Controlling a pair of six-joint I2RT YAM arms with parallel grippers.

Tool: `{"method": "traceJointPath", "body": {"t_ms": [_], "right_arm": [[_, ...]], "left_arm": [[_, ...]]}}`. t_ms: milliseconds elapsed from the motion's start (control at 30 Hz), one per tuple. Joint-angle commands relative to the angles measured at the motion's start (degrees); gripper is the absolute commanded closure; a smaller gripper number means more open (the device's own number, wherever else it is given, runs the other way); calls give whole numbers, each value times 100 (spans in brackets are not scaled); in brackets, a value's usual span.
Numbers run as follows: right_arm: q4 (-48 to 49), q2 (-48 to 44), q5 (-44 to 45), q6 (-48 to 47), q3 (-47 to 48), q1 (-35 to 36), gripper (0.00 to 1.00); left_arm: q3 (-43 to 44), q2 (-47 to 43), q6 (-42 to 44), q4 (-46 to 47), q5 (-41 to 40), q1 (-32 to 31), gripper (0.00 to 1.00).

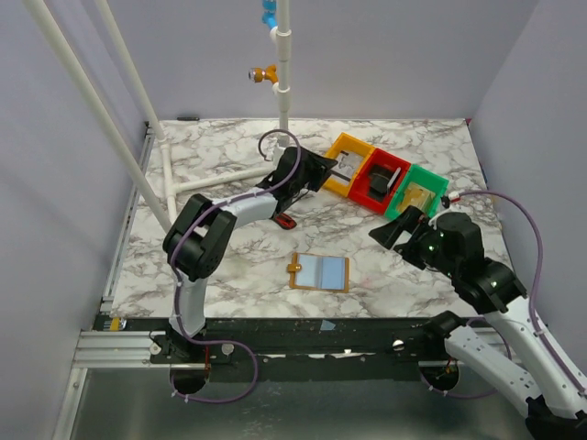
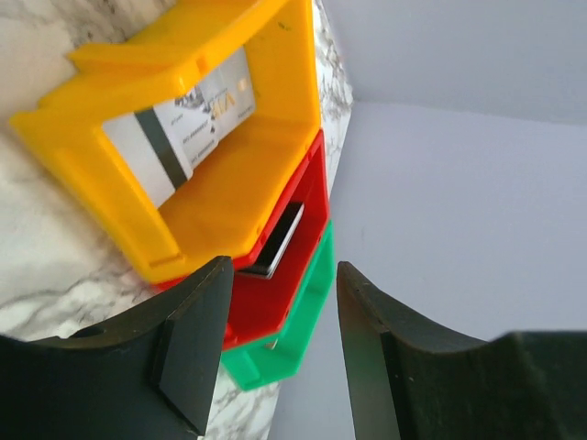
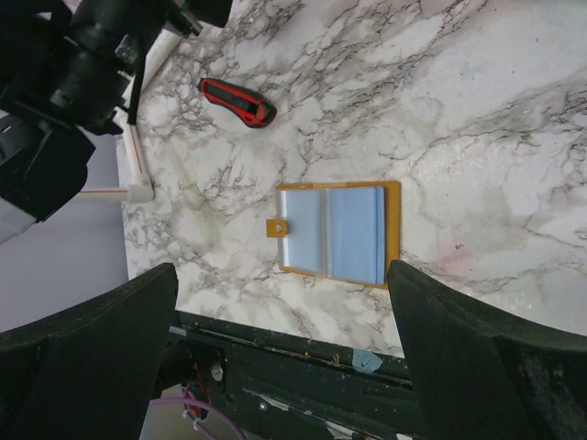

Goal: Take the credit cards out of the card holder
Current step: Close the card holder at the center of the board.

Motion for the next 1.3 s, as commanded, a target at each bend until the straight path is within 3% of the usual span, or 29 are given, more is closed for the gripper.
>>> {"method": "traceJointPath", "body": {"t_ms": [0, 167, 367, 700, 967, 1267], "right_arm": [[270, 156, -160, -148, -169, -10, 0], [551, 476, -442, -228, -421, -18, 0], [962, 842, -641, -263, -779, -11, 0], [1776, 1380, -979, -175, -1472, -9, 0], [2455, 1851, -1347, -76, -1905, -1, 0], [2977, 2215, -1532, 49, -2200, -2, 2]], "left_arm": [[-744, -776, 538, 69, 261, -91, 49], [-1596, -1569, 1187, -362, 703, -141, 49], [-2120, -2267, 2336, -1651, 1155, -253, 49], [-2460, -2912, 4086, -3560, 1278, -533, 51], [-2946, -3063, 4609, -3722, 1302, -819, 59], [-2959, -3090, 4560, -4247, 475, -1188, 63]]}}
